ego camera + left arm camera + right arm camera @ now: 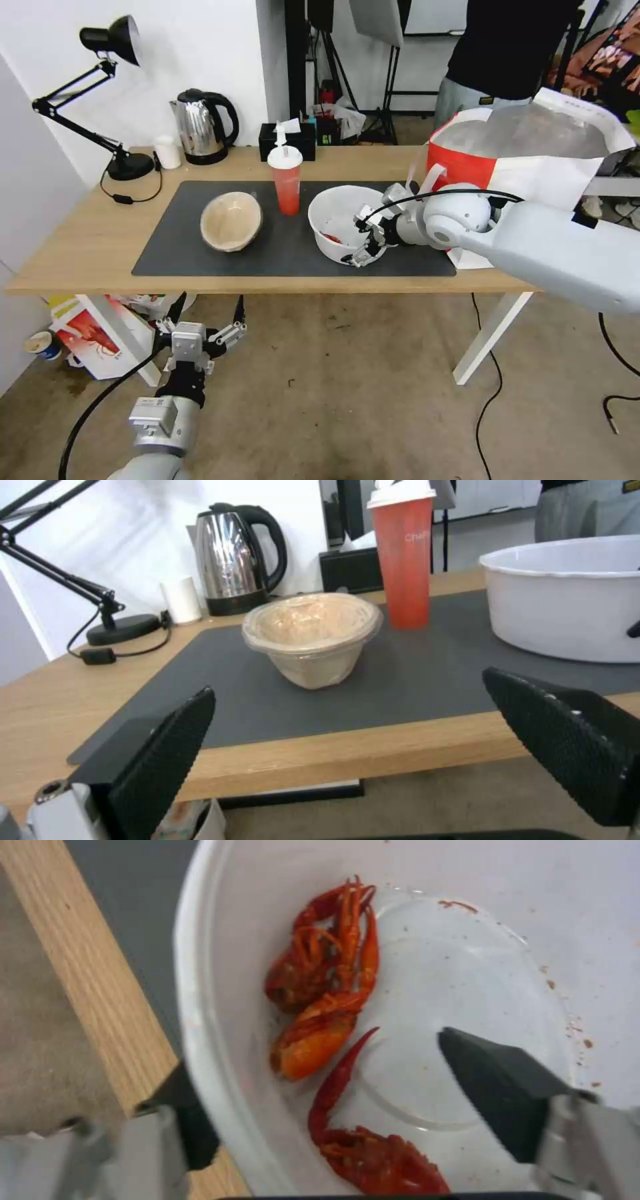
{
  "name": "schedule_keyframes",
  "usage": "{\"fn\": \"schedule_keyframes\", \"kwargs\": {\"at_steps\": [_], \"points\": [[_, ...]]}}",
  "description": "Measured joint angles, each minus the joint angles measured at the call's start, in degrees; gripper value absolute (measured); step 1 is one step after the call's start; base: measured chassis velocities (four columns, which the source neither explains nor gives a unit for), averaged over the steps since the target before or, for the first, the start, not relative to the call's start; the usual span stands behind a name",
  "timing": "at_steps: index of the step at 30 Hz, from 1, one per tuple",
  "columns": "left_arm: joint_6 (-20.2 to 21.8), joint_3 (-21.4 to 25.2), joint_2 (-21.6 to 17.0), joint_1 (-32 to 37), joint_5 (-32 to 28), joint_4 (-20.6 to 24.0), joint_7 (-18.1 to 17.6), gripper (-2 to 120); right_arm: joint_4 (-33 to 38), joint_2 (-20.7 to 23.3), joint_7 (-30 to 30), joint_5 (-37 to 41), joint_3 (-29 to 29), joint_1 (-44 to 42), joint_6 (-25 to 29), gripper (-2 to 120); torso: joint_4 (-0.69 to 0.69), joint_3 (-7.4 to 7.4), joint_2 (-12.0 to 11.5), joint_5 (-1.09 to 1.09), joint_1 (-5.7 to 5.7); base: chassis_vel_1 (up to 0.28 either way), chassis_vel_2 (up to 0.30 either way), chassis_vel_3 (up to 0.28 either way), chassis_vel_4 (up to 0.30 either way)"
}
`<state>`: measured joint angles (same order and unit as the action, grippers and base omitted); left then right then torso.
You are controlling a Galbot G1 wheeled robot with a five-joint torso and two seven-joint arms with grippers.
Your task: Pick up the trash from the table and place it into the takeout bag.
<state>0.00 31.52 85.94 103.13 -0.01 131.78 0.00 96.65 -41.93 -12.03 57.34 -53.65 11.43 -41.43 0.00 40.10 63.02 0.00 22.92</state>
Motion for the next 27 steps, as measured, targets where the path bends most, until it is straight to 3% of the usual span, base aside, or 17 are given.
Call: {"fn": "schedule_keyframes", "kwargs": {"at_steps": [17, 20, 27], "points": [[0.0, 0.0, 0.0, 0.0, 0.0, 0.0, 0.0, 100, -0.8, -1.7, 0.5, 1.3, 0.3, 0.1, 0.0, 7, 0.0, 0.0, 0.0, 0.0, 0.0, 0.0, 0.0, 0.0, 0.0], [0.0, 0.0, 0.0, 0.0, 0.0, 0.0, 0.0, 100, -1.2, -2.1, 0.5, 1.4, 0.3, 0.3, 0.0, 0, 0.0, 0.0, 0.0, -0.01, 0.0, 0.0, 0.0, 0.0, 0.0], [0.0, 0.0, 0.0, 0.0, 0.0, 0.0, 0.0, 100, -2.1, -2.9, 0.4, 1.4, 0.2, 0.4, 0.0, 0, 0.0, 0.0, 0.0, 0.0, 0.0, 0.0, 0.0, 0.0, 0.0]]}}
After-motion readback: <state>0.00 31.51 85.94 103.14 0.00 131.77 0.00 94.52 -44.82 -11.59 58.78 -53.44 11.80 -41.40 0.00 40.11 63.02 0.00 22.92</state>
